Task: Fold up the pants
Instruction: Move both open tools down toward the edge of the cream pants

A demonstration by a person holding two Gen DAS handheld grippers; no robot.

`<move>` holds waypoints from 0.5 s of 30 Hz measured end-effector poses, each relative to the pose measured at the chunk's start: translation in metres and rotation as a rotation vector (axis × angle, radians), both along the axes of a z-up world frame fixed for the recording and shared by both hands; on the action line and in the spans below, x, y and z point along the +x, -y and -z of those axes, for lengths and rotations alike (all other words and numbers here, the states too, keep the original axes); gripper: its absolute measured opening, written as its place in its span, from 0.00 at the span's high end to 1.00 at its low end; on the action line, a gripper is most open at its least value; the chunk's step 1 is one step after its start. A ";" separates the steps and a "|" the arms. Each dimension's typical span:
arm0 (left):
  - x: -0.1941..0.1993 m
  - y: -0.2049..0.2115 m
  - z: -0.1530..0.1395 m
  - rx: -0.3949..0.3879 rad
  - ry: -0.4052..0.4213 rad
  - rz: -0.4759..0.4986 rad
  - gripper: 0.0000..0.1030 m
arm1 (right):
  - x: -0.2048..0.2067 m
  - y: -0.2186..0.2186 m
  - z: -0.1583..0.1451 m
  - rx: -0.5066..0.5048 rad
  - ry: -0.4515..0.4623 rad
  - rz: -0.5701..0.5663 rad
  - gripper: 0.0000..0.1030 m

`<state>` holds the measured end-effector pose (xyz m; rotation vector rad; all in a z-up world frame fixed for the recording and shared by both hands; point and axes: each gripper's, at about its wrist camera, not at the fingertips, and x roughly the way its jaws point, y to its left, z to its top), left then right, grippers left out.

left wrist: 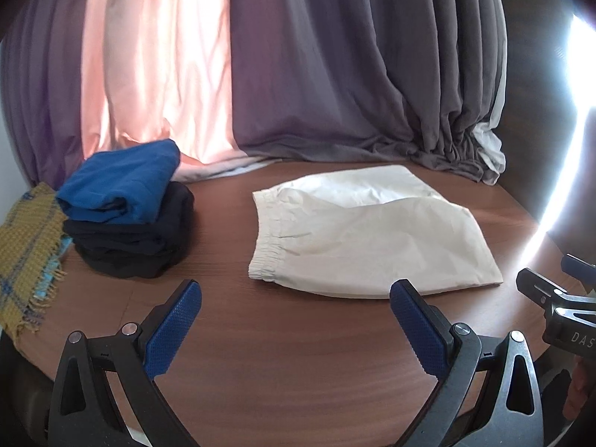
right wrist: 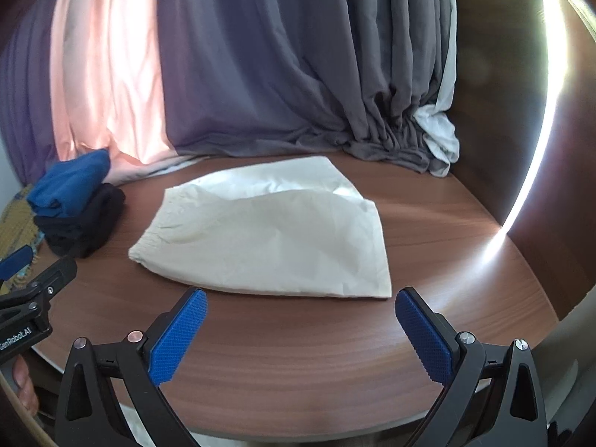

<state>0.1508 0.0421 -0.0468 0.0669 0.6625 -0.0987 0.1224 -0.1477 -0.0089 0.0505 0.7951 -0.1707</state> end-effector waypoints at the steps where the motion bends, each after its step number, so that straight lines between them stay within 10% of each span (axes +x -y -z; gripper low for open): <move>1: 0.005 -0.001 0.003 0.003 -0.007 0.005 0.00 | 0.004 -0.001 0.004 0.000 -0.009 0.009 0.01; 15: 0.062 0.005 0.050 0.025 -0.112 0.031 0.00 | 0.047 0.004 0.051 0.000 -0.087 0.133 0.01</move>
